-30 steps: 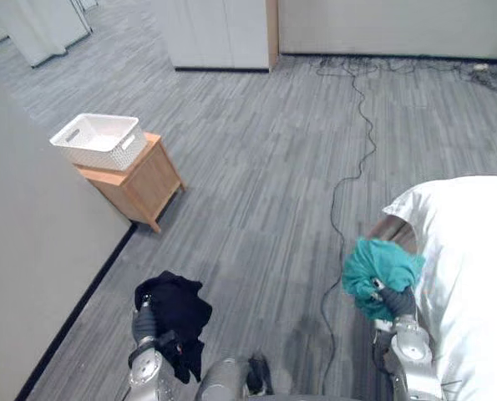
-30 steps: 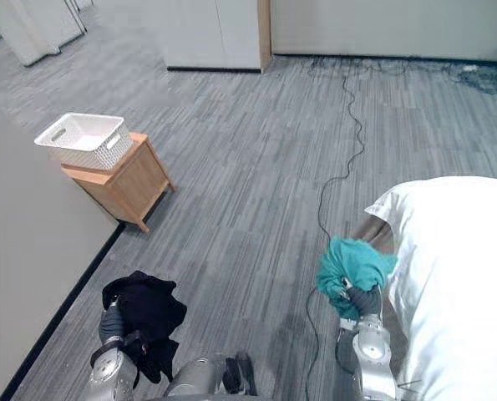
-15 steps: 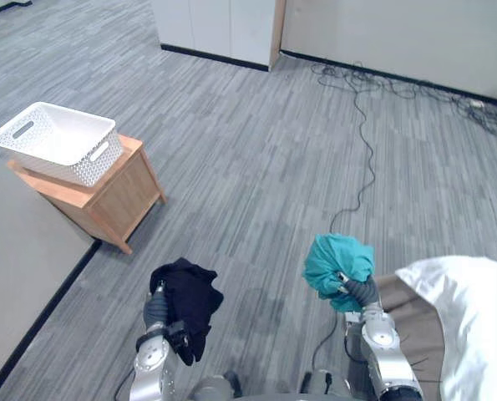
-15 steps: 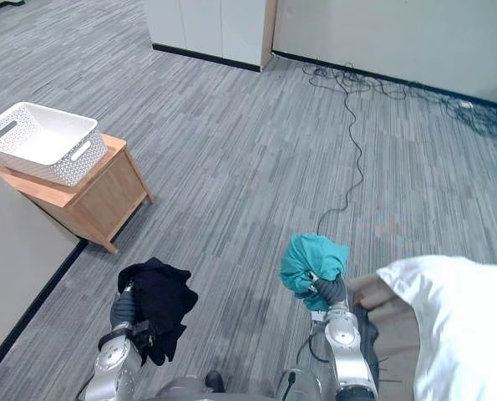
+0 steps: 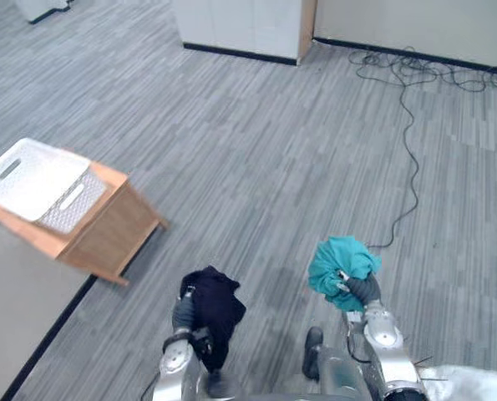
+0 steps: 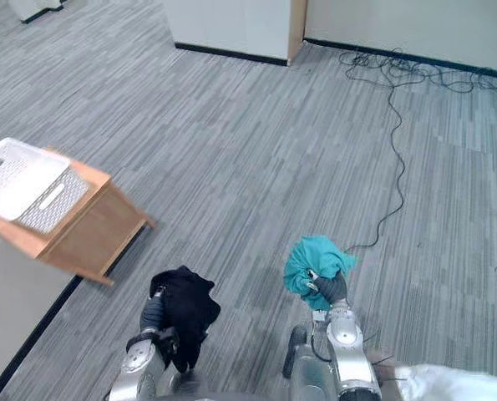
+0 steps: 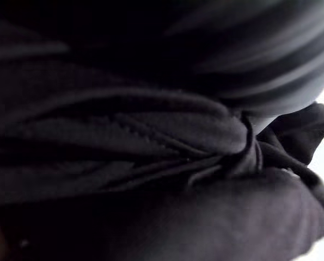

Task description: Tidy the bed and pick cloth on bed and put in laundry

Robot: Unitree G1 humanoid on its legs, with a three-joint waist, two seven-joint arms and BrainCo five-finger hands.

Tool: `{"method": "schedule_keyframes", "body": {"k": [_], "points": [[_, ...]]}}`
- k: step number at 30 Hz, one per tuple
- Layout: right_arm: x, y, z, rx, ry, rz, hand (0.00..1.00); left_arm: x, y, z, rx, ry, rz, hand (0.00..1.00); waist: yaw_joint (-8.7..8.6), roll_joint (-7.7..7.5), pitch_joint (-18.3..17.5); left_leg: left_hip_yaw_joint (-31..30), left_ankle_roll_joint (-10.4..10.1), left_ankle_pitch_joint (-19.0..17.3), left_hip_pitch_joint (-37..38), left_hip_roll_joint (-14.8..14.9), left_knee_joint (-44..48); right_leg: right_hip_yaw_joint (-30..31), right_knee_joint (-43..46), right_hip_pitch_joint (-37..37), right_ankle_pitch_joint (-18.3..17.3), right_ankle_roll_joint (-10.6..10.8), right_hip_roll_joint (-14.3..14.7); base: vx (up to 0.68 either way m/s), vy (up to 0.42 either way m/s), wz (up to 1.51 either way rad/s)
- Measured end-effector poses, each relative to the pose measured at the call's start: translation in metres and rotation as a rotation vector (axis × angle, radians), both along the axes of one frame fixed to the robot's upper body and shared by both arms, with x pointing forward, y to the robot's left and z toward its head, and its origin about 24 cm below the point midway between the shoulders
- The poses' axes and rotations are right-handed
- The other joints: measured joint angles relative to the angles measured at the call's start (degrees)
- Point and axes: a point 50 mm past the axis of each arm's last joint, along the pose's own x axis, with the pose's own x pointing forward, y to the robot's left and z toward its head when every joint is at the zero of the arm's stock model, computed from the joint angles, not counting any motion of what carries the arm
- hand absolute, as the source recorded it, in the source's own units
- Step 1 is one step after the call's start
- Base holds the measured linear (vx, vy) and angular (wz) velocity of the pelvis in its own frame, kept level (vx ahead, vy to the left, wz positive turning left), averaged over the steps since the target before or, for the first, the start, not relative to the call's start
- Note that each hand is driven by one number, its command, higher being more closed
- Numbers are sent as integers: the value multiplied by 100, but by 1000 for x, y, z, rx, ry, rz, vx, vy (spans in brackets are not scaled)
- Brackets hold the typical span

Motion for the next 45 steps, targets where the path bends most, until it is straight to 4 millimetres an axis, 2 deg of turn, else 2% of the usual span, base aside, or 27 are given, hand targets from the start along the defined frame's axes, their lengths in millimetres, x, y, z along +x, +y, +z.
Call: {"method": "schedule_keyframes", "body": {"k": [3, 5, 7, 8, 9, 10, 11, 12, 14, 15, 16, 18, 20, 22, 24, 26, 27, 28, 29, 30, 33, 36, 39, 40, 42, 43, 45], "points": [[14, 8, 11, -3, -48, 55, 100, 0, 2, 2, -11, -13, 14, 100, 247, -170, -54, 575, -164, -476, -903, -617, -1244, 282, -615, 620, -150, -12, 60, 698, -80, -55], [18, 8, 15, -13, -60, 70, 100, 3, 2, 6, -14, -38, 4, 100, 255, -162, -58, 1163, -152, -456, -1224, -846, -2553, 186, -920, 965, -284, 81, 59, 655, 55, 7], [18, 5, 11, -24, -39, 78, 100, 4, 1, 8, -18, -52, 5, 100, 255, -156, -67, 2384, -58, -193, -1203, -1032, -4018, -161, -1279, 1514, -458, 289, 62, 631, 107, 51], [17, 3, 9, -36, -26, 79, 100, 5, 1, 8, -20, -54, 6, 100, 270, -182, -114, 3217, 275, 69, -1168, -1144, -4608, -388, -1410, 1817, -611, 476, 130, 861, 201, 63], [14, 2, 6, -43, -10, 83, 100, -3, 2, 4, -20, -29, 15, 100, 348, 6, -307, 3813, 958, 389, -1063, -1237, -5019, -579, -1377, 2190, -832, 736, 359, 855, 209, 67], [12, 5, 0, -36, 10, 83, 100, -3, 6, 4, -16, -26, 34, 100, 393, -95, -360, 3669, 1944, 498, -1019, -1425, -4966, -652, -1100, 2272, -1040, 899, 282, 878, 249, 94], [9, 10, -7, -19, 44, 86, 100, -4, 9, 2, -15, -16, 50, 100, 385, -358, -458, 3522, 1940, 308, -943, -1628, -4918, -867, -423, 2120, -1220, 1105, -7, 743, 258, 114], [8, 11, -12, -17, 65, 93, 100, -5, 11, 2, -11, -14, 51, 100, 454, -448, -498, 3199, 1881, 69, -858, -1771, -4848, -867, 1014, 1634, -1182, 1218, -278, 733, 283, 125], [9, 14, -12, -18, 68, 111, 100, -7, 14, 1, -10, -8, 73, 100, 428, -522, -488, 2705, 1691, -204, -629, -1965, -4675, -476, 3471, 754, -781, 1360, -630, 699, 242, 151], [7, 18, -15, -14, 79, 124, 100, -12, 17, -2, 0, 14, 99, 100, 261, -528, -479, 2158, 1599, -340, -143, -2212, -4724, -180, 4749, 317, -807, 1375, -794, 711, 184, 230], [3, 20, -17, -4, 88, 129, 100, -15, 18, -4, 4, 27, 103, 100, 160, -488, -463, 1683, 1569, -350, 294, -2341, -4881, -75, 4922, 146, -922, 1329, -803, 727, 112, 257], [-3, 21, -18, 5, 80, 131, 100, -15, 19, -4, 15, 32, 113, 100, 44, -456, -461, 990, 1519, -335, 857, -2378, -5122, 41, 4487, -266, -1070, 1116, -914, 754, -22, 219], [-3, 19, -12, 7, 46, 124, 100, -11, 22, -2, 32, 15, 100, 100, -43, -469, -472, 210, 1263, -413, 1096, -2363, -5274, 461, 3472, -859, -1194, 1010, -1046, 515, -116, 206], [-9, 5, -7, 7, 22, 64, 100, -4, 20, -7, 54, 38, 49, 100, -150, -487, -482, -789, 889, -617, 1218, -2321, -5282, 1521, 931, -1164, -860, 1166, -1247, 677, -335, 217], [-17, 0, -12, 19, 48, 26, 100, -9, 20, -14, 56, 78, 51, 100, -192, -504, -480, -1286, 500, -890, 1489, -2201, -5182, 2046, -85, -1137, -447, 1433, -1390, 709, -458, 175], [-24, 8, -18, 36, 81, 45, 100, -25, 27, -19, 79, 116, 55, 100, -224, -578, -539, -1675, 245, -1353, 1763, -1942, -4874, 2035, 205, -1153, -312, 1459, -1251, 671, -519, 149], [-26, 12, -22, 31, 100, 69, 100, -35, 34, -23, 93, 146, 57, 100, -289, -607, -571, -1770, 58, -1588, 1498, -1774, -3719, 1901, 1011, -1244, 6, 1549, -1064, 634, -573, 115], [-27, 5, -23, -1, 114, 81, 100, -41, 23, -28, 50, 168, 75, 100, -254, -266, -643, -1543, 82, -1330, 848, -1301, -2310, 1578, 1241, -1103, -297, 1277, -735, 607, -541, 94], [-25, 2, -21, -20, 113, 91, 100, -44, 18, -29, 30, 176, 83, 100, -169, -109, -633, -1374, 113, -998, 535, -1004, -1668, 1495, 1179, -954, -344, 1168, -555, 642, -534, 10], [-23, 1, -19, -35, 106, 107, 100, -50, 12, -33, 6, 194, 87, 100, 10, 107, -593, -1177, 222, -27, 88, -543, -779, 1392, 939, -601, -406, 868, -207, 427, -296, -17], [-20, 0, -16, -38, 89, 98, 100, -46, 11, -30, 3, 171, 76, 100, 98, 5, -544, -774, -168, -447, -527, -905, -270, 1234, 23, 301, -352, 547, -154, 482, -290, 10], [-14, 0, -7, -39, 48, 101, 100, -40, 13, -24, 5, 133, 72, 100, 108, -107, -504, 145, -35, -601, -930, -1188, -1454, 1040, -669, 876, -332, 425, -148, 467, -194, 26], [-7, -4, -1, -66, 25, 98, 100, -29, 13, -15, 11, 79, 63, 100, 195, -144, -515, 2230, 10, -487, -1058, -1193, -3758, 671, -1128, 1334, -453, 438, -23, 525, -42, 38], [-5, -6, 1, -81, 20, 95, 100, -26, 13, -13, 13, 66, 61, 100, 204, -167, -527, 3091, 231, -376, -940, -1205, -4222, 507, -1155, 1466, -583, 512, 10, 572, 43, 58], [-3, -7, 3, -89, 8, 85, 100, -25, 13, -11, 15, 59, 64, 100, 223, -134, -555, 3846, 574, -224, -731, -1221, -4592, 305, -915, 1612, -861, 674, 155, 373, 84, 54], [-1, -3, 0, -74, 15, 83, 100, -27, 17, -12, 18, 68, 80, 100, 234, -211, -584, 3734, 1574, -90, -594, -1310, -4656, 117, -190, 1540, -1175, 900, 96, 371, 113, 65], [-1, 5, -5, -48, 28, 81, 100, -29, 19, -12, 20, 69, 89, 100, 238, -457, -663, 3397, 1609, -206, -433, -1518, -4678, 41, 1552, 969, -1190, 1230, -169, 584, 229, 102]]}}
